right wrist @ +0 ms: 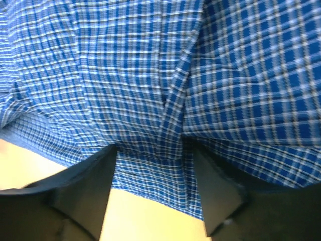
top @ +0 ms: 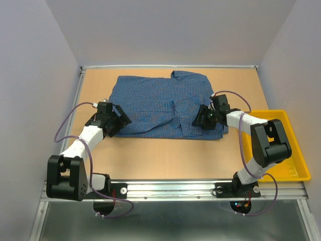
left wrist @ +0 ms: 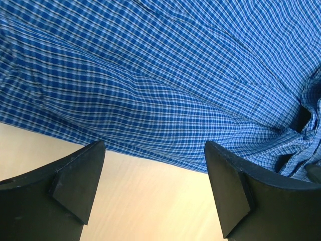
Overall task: Fold and stack the long sleeve shirts
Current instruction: Fold the shirt
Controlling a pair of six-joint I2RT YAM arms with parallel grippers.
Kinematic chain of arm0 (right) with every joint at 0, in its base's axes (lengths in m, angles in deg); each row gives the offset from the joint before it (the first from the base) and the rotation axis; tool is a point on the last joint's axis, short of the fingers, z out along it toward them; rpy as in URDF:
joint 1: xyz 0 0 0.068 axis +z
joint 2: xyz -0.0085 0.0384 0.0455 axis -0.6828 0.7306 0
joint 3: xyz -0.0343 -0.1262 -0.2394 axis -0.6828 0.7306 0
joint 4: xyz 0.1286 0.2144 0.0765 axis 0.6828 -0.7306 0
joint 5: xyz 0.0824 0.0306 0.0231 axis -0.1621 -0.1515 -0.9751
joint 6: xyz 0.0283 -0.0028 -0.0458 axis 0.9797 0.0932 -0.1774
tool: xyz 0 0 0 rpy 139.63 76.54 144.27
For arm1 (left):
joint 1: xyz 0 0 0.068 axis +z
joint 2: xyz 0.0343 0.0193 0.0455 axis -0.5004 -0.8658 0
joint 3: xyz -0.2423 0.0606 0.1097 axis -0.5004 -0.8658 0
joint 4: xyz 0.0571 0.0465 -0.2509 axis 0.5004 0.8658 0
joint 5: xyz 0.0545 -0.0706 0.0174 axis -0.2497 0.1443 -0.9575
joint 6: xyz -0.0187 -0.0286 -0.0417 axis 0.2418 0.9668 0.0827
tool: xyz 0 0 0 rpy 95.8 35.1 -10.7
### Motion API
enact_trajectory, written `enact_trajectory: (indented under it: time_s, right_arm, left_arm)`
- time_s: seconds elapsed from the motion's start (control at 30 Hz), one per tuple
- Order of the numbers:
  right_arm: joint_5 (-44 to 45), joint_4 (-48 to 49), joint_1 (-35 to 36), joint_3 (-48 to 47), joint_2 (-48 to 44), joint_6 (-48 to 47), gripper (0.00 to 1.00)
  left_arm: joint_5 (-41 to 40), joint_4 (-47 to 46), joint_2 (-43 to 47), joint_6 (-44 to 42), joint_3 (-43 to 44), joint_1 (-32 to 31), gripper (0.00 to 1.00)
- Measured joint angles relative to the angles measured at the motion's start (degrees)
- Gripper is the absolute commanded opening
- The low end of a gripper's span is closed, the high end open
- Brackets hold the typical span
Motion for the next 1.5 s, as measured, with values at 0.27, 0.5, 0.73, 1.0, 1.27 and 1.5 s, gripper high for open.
enact_trajectory:
  time_s: [0.27, 0.5, 0.73, 1.0, 1.27, 1.5]
  right_arm:
    - [-2.19, 1.05, 0.0, -0.02, 0.0, 0.83, 0.07]
    - [-2.49, 0.94, 0.0, -2.71, -0.07, 1.86, 0.01]
    - [0.31, 0.83, -0.44, -11.85, -0.22, 4.24, 0.0]
    - [3.1, 1.25, -1.4, -19.74, -0.22, 5.99, 0.01]
    - [3.65, 1.03, -1.62, -19.85, -0.22, 6.88, 0.01]
    - [3.76, 1.05, -1.66, -19.85, -0.22, 7.04, 0.01]
  left_arm:
    - [0.13, -1.09, 0.02, 0.74, 0.0, -4.68, 0.92]
    - [0.79, -4.11, 0.04, 1.22, 0.0, -9.97, 0.92]
    - [4.13, -9.53, -2.1, 1.14, 0.02, -15.8, 0.92]
    - [4.5, -11.87, -6.45, 3.43, 1.03, -20.79, 0.92]
    - [2.56, -13.94, -9.73, 6.29, 1.64, -24.28, 0.92]
    - [-2.91, -14.78, -16.59, 6.84, 5.11, -24.28, 0.92]
